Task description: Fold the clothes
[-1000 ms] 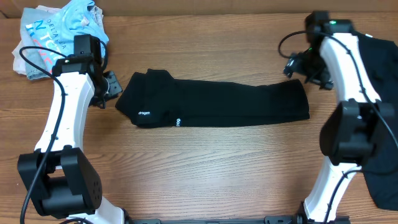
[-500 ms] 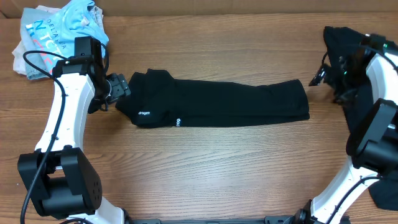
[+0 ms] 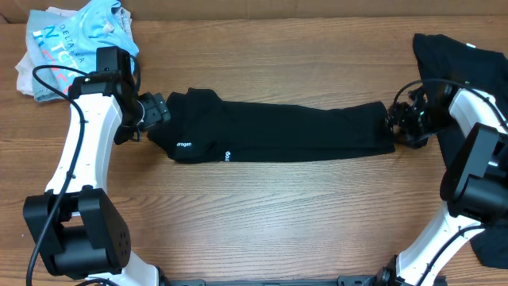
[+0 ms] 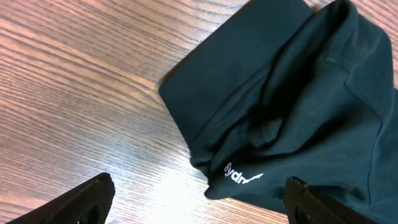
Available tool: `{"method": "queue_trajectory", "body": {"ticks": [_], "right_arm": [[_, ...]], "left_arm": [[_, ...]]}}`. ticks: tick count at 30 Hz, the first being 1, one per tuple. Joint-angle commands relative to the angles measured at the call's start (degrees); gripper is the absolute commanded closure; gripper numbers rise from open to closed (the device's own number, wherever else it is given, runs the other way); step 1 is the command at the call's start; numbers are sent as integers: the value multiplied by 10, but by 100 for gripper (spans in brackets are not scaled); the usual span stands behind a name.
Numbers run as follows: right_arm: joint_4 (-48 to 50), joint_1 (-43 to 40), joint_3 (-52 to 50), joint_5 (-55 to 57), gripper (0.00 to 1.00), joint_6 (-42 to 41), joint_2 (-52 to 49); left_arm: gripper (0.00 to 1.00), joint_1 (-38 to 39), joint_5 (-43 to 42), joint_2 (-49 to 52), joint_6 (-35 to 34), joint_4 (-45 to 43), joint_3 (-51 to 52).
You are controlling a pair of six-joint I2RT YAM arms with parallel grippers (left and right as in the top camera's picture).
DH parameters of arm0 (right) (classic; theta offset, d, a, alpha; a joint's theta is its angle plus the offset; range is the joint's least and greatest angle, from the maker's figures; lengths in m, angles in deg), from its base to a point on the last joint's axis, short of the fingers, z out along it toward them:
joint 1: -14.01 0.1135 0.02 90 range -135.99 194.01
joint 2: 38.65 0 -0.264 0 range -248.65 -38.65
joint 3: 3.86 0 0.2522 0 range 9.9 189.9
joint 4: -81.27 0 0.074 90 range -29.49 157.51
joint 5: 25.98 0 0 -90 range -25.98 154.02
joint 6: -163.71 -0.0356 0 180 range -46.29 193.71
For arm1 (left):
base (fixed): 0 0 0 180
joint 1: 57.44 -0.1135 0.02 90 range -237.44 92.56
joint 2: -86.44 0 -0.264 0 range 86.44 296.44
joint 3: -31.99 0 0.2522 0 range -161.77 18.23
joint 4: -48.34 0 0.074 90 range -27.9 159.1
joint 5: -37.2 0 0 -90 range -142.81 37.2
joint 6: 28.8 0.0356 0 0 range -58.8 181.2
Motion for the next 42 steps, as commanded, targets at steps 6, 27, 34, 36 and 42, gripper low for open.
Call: {"method": "queue_trajectory", "body": {"ticks": [6, 27, 34, 36, 42], "right_arm": [[-6, 7, -15, -51, 96, -16, -15], [-87, 60, 95, 119, 96, -138, 146], [-65, 183, 59, 119, 96, -138, 146], [-53, 210, 57, 119, 96, -145, 146], [-23, 276, 57, 112, 96, -181, 143]], "left_arm": [[4, 4, -35, -4, 5, -3, 5], [1, 4, -51, -4, 15, -9, 5], [1, 6, -51, -4, 13, -9, 5], [1, 9, -51, -4, 13, -9, 5], [0, 21, -51, -4, 13, -13, 5]]}}
